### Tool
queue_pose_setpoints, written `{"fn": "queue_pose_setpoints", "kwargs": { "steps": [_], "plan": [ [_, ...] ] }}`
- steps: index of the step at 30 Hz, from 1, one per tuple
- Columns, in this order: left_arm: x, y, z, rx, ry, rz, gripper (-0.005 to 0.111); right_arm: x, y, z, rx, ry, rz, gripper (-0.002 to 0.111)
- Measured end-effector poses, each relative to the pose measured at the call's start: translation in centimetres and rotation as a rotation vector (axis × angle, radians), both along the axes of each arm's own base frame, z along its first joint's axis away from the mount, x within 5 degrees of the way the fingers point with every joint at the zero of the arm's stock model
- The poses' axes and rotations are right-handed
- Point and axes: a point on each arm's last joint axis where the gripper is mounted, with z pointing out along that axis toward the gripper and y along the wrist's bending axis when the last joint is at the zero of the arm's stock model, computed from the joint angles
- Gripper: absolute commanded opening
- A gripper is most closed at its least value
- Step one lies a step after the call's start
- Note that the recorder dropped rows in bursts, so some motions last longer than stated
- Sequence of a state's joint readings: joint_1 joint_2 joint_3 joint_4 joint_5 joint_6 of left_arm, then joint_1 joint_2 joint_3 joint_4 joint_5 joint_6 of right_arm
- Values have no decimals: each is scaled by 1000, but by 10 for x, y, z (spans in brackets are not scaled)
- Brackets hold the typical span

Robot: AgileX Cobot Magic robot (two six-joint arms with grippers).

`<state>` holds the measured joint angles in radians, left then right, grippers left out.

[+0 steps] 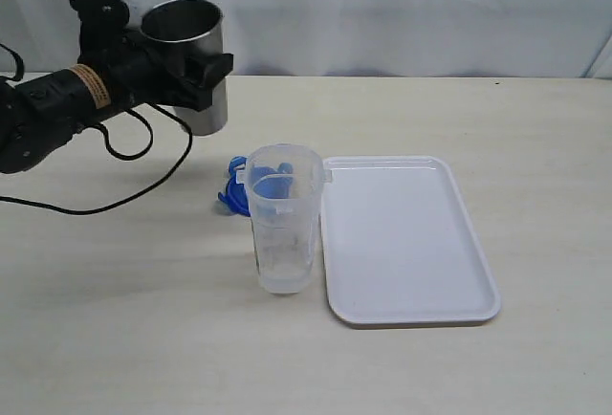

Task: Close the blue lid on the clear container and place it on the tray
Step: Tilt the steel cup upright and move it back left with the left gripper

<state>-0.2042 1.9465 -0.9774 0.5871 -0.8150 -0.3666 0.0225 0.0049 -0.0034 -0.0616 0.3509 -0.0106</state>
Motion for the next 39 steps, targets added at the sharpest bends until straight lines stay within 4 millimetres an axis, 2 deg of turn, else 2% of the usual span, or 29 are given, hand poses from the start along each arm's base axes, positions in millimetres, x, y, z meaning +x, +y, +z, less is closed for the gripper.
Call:
{"fn": "queue_pose_setpoints", "kwargs": {
  "steps": [6, 9, 14, 20, 26, 30, 39],
  "plan": [
    [33, 44, -16, -10, 32, 167, 0, 0, 0, 0, 0, 0, 0, 5],
    [53, 60, -28, -10, 37, 214, 0, 0, 0, 0, 0, 0, 0, 5],
    [86, 64, -52, -9, 27, 231, 0, 0, 0, 0, 0, 0, 0, 5],
    [116, 64, -65, -6, 16, 246, 0, 0, 0, 0, 0, 0, 0, 5],
    [130, 66, -75, 50, 55, 266, 0, 0, 0, 0, 0, 0, 0, 5],
    [130, 65, -87, 80, 78, 251, 0, 0, 0, 0, 0, 0, 0, 5],
    [130, 64, -90, 30, 85, 242, 0, 0, 0, 0, 0, 0, 0, 5]
  ]
}}
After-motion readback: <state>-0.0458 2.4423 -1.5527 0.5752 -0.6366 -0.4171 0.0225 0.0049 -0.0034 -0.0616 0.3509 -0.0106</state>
